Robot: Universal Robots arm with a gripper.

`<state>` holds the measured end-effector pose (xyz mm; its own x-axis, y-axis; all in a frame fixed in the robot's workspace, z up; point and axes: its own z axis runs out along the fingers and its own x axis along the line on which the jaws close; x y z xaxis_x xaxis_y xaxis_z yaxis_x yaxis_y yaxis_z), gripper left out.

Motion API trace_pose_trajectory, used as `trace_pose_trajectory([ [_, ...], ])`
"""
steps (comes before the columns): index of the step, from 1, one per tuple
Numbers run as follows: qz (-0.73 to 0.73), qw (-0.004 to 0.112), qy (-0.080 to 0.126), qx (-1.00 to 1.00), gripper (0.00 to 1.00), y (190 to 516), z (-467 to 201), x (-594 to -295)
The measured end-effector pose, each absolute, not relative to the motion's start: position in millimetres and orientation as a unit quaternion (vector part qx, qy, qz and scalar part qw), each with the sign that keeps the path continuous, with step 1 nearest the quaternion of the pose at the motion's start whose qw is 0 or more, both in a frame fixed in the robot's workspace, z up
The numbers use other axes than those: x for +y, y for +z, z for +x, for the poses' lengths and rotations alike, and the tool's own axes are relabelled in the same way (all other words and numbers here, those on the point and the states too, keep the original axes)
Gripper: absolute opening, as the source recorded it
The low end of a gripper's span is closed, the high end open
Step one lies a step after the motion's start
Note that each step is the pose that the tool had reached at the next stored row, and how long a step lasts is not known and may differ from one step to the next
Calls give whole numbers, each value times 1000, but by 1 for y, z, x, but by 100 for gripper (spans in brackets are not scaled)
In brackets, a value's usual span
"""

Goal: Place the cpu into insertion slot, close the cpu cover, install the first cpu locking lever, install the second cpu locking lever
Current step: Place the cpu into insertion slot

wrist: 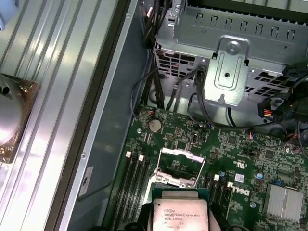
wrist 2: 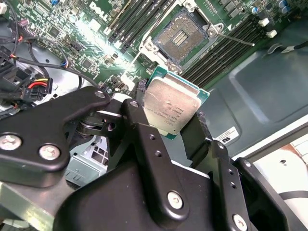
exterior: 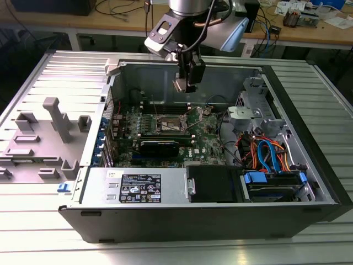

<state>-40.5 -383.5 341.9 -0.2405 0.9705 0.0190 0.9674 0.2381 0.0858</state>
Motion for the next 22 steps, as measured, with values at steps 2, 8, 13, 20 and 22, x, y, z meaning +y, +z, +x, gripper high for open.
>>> trace_pose_trajectory([
  [2,618,19,40,785,55,342,-40,-383],
  [8,618,19,40,785,55,342,-41,-383],
  [13,618,19,40,785,55,342,-41,-383],
  [20,626,20,38,779,55,337,-41,-383],
  [22,626,20,38,779,55,333,-41,-383],
])
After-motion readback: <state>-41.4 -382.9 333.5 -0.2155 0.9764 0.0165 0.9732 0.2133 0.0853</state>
